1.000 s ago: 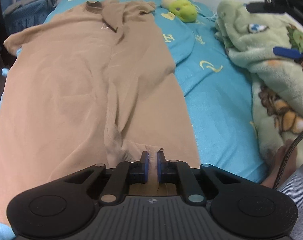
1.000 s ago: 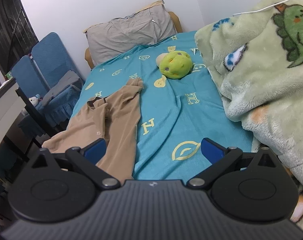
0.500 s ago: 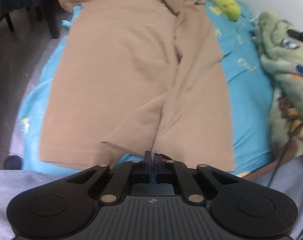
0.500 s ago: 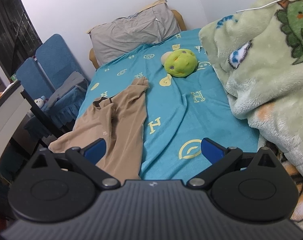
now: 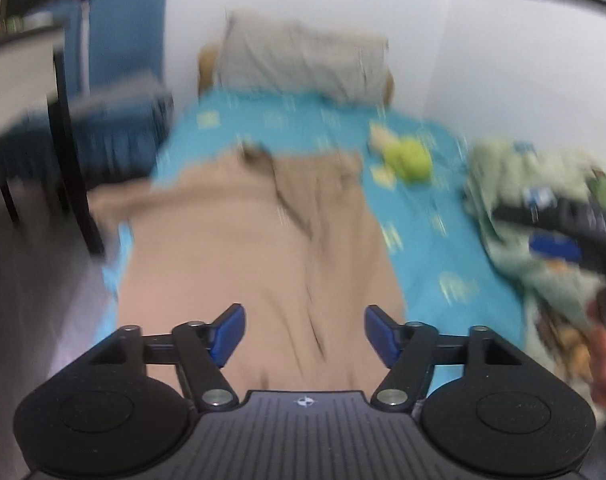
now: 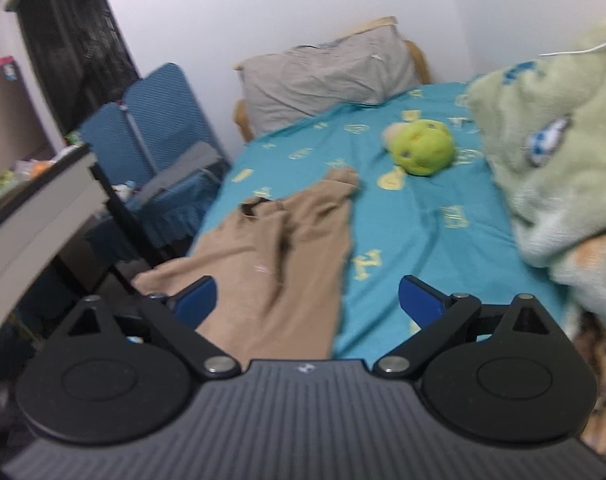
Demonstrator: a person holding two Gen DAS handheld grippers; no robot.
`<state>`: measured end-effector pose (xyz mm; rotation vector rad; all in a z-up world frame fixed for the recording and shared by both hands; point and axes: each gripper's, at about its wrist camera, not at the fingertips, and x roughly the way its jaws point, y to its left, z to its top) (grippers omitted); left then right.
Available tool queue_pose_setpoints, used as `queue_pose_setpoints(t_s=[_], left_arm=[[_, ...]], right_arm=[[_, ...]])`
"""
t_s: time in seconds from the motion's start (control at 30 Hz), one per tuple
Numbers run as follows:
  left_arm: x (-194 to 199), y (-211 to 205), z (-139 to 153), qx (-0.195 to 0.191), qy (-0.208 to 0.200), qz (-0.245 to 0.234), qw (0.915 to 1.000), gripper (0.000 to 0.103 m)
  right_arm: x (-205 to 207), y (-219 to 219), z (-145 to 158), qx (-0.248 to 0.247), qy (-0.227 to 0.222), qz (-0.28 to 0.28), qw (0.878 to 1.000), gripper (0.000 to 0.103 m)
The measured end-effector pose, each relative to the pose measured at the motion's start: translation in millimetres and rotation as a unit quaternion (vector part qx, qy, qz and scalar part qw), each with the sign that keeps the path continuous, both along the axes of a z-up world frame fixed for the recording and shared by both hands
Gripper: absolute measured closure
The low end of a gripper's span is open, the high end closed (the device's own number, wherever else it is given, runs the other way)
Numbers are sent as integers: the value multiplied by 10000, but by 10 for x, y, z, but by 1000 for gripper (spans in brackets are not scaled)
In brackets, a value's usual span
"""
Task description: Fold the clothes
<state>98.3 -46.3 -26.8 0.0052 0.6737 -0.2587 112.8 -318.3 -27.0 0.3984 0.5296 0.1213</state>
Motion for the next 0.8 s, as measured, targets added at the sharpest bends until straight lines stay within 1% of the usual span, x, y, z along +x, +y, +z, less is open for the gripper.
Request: queue_pose_setpoints(t_s=[0.03, 0.07, 0.1, 0.2, 0.23, 0.3, 0.4, 0.5, 0.57, 0.67, 0.73, 0.8], left_arm=[[82, 9, 3, 34, -220, 20, 9998, 20], [157, 39, -24, 72, -360, 101, 9993, 20], [231, 71, -54, 105, -488, 179, 9986, 20], [378, 267, -285, -21, -381, 294, 9988, 20], [436, 351, -370, -69, -245, 368, 9990, 20], [540, 523, -523, -49, -66, 534, 9985, 20], [682, 766, -627, -88, 64, 826, 9965, 20], [754, 1002, -695, -256, 42, 989, 9948, 20], [852, 1091, -769, -290, 80, 1082, 9937, 20], [991, 1190, -922, -389, 207, 1138, 9925, 20], [1069, 1247, -1006, -571, 319, 1157, 9911, 20], [1136, 1301, -1070, -809, 417, 1174, 9889, 20]], right_arm=[[89, 57, -7, 37, 38, 67, 10000, 14], [202, 122, -20, 76, 118, 121, 9998, 18], [334, 192, -43, 134, 218, 156, 9996, 25], [822, 440, -191, 320, 445, 285, 9981, 26], [1007, 538, -265, 329, 507, 328, 9976, 28], [1390, 731, -434, 304, 612, 348, 9971, 28], [1910, 930, -724, -20, 600, 170, 9981, 28], [2355, 1096, -1004, -425, 536, 7, 9977, 28], [2542, 1176, -1150, -619, 500, -11, 9968, 28], [2699, 1300, -1301, -629, 496, 210, 9966, 29], [2720, 1405, -1333, -702, 359, 424, 9960, 28], [2672, 1458, -1306, -589, 203, 676, 9958, 27]])
